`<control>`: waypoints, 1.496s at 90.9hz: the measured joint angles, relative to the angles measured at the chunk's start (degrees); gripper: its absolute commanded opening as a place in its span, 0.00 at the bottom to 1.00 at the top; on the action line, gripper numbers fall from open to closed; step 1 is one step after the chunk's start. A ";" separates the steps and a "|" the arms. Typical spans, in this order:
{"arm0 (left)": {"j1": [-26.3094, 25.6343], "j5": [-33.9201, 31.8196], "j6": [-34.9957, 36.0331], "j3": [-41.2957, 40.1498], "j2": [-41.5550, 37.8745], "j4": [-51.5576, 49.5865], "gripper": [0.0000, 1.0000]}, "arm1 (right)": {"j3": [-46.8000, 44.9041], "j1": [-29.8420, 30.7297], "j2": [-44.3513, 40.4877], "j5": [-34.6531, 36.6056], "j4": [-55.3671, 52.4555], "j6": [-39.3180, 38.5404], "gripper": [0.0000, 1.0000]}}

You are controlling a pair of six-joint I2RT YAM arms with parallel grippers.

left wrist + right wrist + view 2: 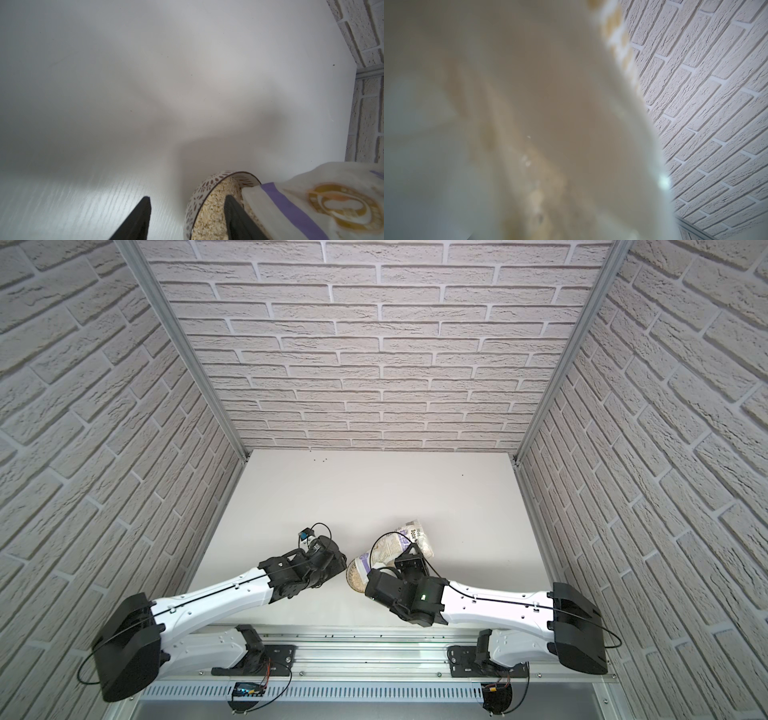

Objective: Pour the oats into the breakfast bowl
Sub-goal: Pour the oats into the bowl.

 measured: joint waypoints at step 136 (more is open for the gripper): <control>1.16 -0.04 -0.31 -0.48 -0.90 -0.09 0.59 | 0.42 -1.44 -0.76 -2.14 0.02 -0.39 0.03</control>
